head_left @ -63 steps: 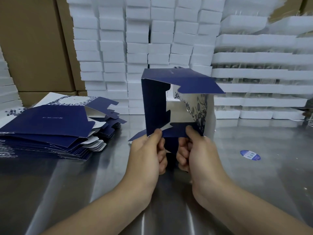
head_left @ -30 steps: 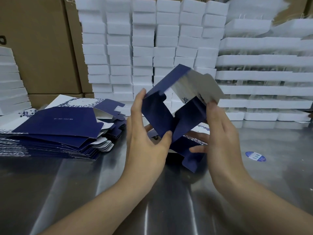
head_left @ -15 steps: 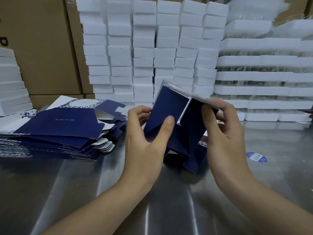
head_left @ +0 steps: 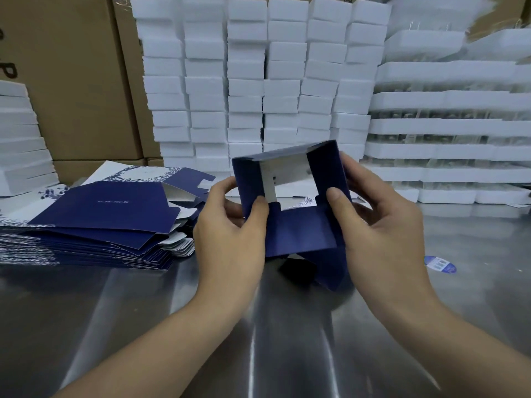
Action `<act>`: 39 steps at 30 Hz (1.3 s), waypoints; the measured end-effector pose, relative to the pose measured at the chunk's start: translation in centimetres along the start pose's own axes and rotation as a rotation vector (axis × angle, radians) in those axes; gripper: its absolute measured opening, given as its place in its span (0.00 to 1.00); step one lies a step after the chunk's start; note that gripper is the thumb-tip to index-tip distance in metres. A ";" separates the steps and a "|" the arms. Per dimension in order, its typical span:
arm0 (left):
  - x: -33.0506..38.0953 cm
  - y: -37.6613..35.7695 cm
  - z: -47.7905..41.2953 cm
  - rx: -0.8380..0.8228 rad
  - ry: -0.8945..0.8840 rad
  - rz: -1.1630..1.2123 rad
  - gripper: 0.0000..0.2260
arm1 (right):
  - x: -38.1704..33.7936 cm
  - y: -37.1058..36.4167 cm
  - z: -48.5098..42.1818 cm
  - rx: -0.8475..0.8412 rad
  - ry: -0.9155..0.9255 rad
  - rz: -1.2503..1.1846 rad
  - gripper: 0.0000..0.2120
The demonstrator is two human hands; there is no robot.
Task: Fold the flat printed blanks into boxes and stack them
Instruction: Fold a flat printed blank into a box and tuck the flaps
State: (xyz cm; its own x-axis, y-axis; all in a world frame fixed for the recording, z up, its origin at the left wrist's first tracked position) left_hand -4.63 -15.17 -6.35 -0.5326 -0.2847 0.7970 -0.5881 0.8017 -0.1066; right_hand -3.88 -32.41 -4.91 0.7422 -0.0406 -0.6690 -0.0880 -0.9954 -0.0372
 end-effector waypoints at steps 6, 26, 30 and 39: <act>-0.2 0.0 -0.2 0.030 0.061 0.105 0.08 | 0.0 -0.1 0.0 -0.035 -0.032 -0.001 0.24; 0.7 -1.8 2.2 -0.032 0.409 0.437 0.06 | 0.4 -1.5 1.9 -0.141 -0.254 0.295 0.26; 0.7 -2.2 2.7 -0.152 0.370 0.419 0.11 | 0.6 -1.0 1.2 -0.100 -0.198 0.323 0.19; 0.7 -1.9 2.0 -0.421 0.283 0.163 0.14 | 0.4 0.3 -0.3 0.001 -0.130 0.239 0.13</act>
State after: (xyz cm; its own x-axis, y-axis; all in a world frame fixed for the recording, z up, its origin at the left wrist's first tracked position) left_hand -5.10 -17.88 -6.77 -0.3775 -0.0328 0.9254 -0.1853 0.9818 -0.0408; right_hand -3.43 -32.79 -4.99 0.6085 -0.2633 -0.7486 -0.2514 -0.9587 0.1328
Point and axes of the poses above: each hand's wrist, its own z-axis away from the middle knuckle, its own y-axis out of the back of the hand, x = y × z, the point moved 2 cm from there along -z, towards the middle knuckle
